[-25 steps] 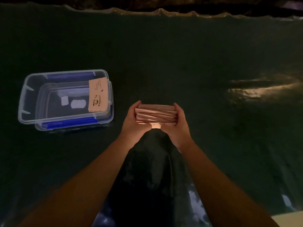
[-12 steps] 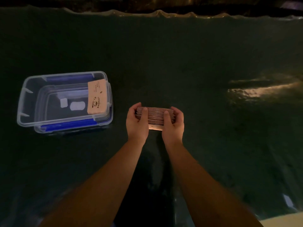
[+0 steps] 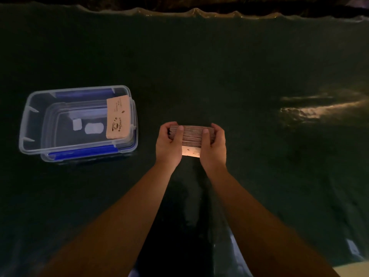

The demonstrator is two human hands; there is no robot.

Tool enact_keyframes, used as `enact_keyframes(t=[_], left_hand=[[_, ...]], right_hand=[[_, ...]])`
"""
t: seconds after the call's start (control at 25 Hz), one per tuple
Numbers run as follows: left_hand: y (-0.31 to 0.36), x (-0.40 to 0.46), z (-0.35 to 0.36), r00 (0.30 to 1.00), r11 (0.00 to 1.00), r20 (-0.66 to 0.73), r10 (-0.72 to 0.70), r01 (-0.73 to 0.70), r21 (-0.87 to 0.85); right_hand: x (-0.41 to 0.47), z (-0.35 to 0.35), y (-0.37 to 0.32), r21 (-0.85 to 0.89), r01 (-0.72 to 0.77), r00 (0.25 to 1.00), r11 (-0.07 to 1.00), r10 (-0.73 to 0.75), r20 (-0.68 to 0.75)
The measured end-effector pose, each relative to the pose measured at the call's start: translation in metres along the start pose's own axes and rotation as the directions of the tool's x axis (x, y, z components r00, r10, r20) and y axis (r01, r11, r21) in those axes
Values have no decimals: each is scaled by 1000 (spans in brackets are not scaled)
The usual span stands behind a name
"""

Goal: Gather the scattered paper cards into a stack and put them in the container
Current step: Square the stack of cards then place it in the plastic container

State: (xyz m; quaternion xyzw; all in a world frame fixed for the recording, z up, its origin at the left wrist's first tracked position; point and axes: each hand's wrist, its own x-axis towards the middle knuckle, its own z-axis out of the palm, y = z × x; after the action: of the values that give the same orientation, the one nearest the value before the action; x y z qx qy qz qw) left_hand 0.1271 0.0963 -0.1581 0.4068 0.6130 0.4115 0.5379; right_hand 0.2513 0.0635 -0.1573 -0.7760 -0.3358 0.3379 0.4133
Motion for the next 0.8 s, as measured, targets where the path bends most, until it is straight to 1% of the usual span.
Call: enact_keyframes(t=[0.08,0.16,0.24,0.28,0.32,0.4,0.44,0.48,0.52,0.6,0.68,0.76,0.8], left_hand=[[0,0,0,1000,1000,2,-4,4,9],[-2,-1,0,1000,1000,-3,5,-5,5],[-6,-1,0,999,999,-5,40,-40,25],[-7,-1,0,999,998,-1,50,-50,33],[-8,-1,0,999,998,7,53,-53,31],[-8,0,-1,998,998,22,51,-52,20],[-8,1,-2,998,999,34,44,-44,16],[-7,1,-3,998,999,50,33,-33,16],[-7,2,-3,998,999,63,26,-28,26],[-5,2,-5,997,996,74,25,-31,83],[-5,4,-9,994,995,106,19,-29,90],[-3,4,-17,989,1000,148,-9,8,8],[-1,3,-20,988,998,154,-31,40,-54]], right_hand=[[3,-7,0,-116,78,996,990,-72,55],[4,-18,-2,-182,179,973,967,-146,179],[7,-28,-6,-285,300,926,910,-208,314],[10,-33,-10,-369,363,903,856,-225,365],[14,-37,-15,-457,434,876,776,-246,415],[22,-39,-26,-581,594,792,556,-279,543],[24,-37,-31,-606,658,746,447,-278,605],[25,-34,-34,-618,696,715,365,-272,644],[24,-30,-36,-629,709,704,319,-269,657],[21,-20,-39,-650,695,718,308,-257,646],[19,-13,-41,-667,664,746,339,-231,625],[18,-15,-41,-675,631,772,383,-225,594],[18,-17,-40,-665,614,783,426,-228,578]])
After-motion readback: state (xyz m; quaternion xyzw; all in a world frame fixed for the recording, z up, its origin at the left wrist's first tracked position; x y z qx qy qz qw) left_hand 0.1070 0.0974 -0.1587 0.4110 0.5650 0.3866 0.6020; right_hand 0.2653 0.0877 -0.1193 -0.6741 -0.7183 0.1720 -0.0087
